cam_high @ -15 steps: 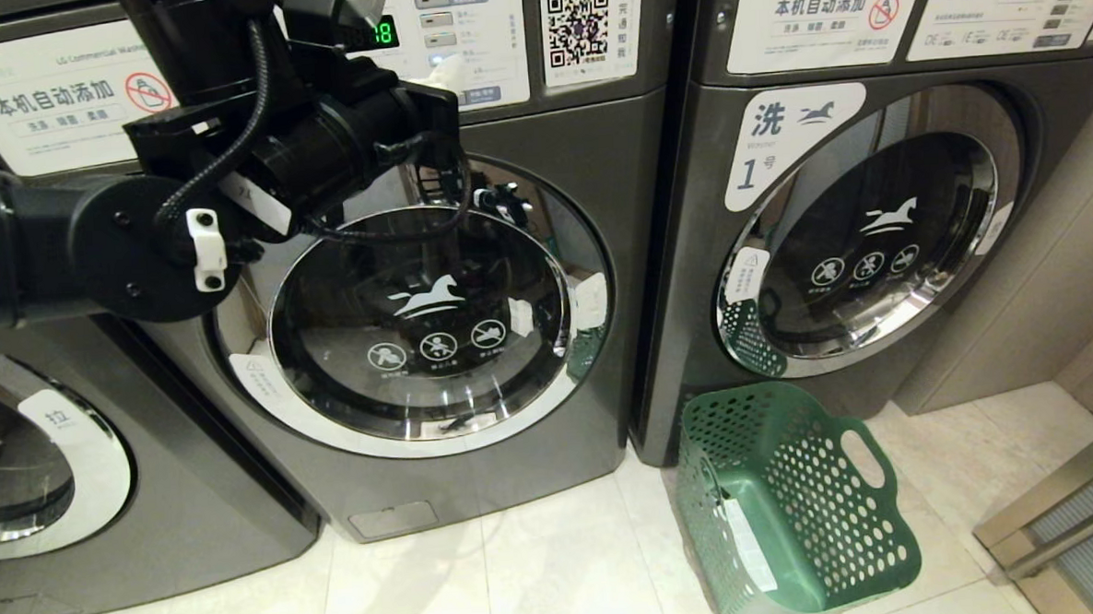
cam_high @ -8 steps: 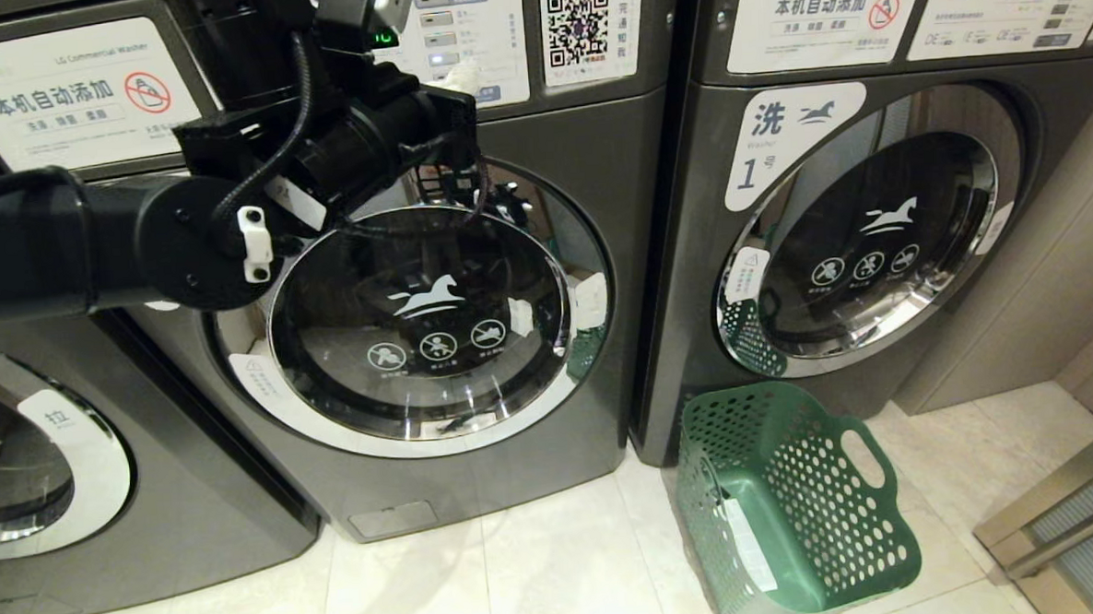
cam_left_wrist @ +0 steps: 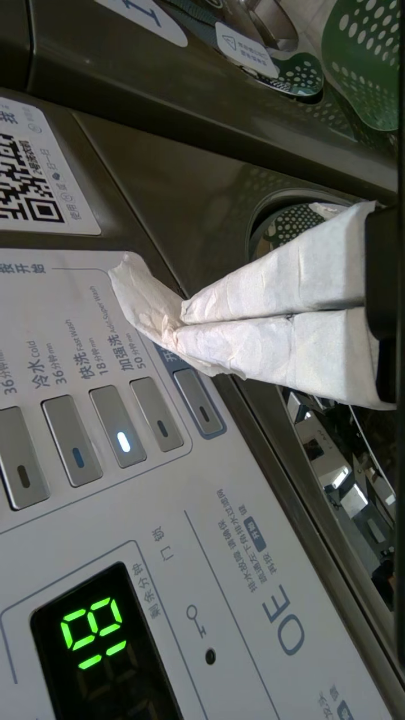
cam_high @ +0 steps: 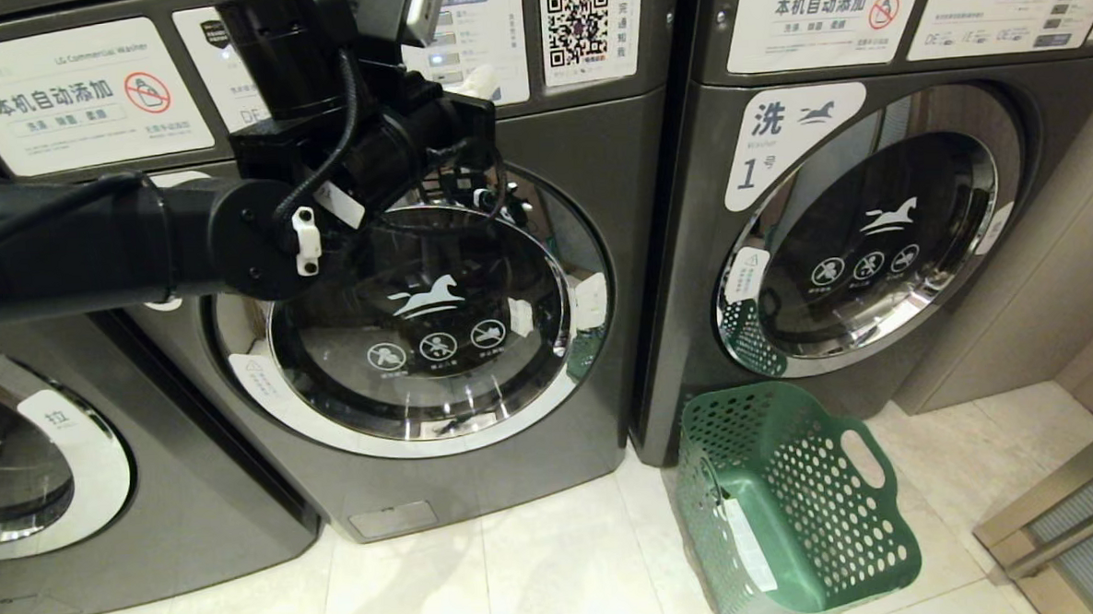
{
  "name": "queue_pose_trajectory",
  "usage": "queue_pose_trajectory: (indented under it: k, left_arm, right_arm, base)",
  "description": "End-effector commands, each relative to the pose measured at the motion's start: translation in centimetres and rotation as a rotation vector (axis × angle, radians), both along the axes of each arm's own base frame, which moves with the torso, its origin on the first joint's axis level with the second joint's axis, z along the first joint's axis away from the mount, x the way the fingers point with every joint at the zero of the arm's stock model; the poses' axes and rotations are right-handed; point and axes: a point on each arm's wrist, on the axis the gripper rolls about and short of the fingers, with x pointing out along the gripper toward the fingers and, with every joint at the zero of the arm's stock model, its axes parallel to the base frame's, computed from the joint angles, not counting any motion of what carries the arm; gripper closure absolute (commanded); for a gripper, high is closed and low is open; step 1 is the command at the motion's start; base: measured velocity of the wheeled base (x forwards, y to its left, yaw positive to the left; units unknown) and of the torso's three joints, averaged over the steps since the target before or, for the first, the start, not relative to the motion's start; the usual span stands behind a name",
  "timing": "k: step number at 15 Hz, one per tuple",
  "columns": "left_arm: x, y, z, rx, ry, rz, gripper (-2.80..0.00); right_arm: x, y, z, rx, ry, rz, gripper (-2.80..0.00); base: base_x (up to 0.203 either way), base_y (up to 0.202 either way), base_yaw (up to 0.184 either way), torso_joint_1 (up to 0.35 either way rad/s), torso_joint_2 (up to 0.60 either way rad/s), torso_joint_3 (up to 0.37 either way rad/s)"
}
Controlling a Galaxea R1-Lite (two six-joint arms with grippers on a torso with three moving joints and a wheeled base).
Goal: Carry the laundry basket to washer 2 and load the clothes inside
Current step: Press the washing machine switch
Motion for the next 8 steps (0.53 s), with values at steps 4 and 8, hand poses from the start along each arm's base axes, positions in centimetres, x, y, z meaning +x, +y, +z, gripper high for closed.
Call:
queue_pose_trajectory:
  k: [4, 8]
  left_arm:
    - [1.3, -0.2, -0.4, -0.002, -0.006, 0.013, 0.00]
    - [2.1, 0.6, -0.8, 0.003, 0.002, 0.040, 0.00]
  right_arm:
    - [0.0, 0.0, 0.0, -0.001, 0.001, 0.000, 0.00]
    - [0.0, 0.0, 0.0, -0.001, 0.001, 0.000, 0.00]
  base:
    - [0.000, 0.000, 0.000, 0.000, 0.00, 0.000]
    - [0.000, 0.000, 0.000, 0.000, 0.00, 0.000]
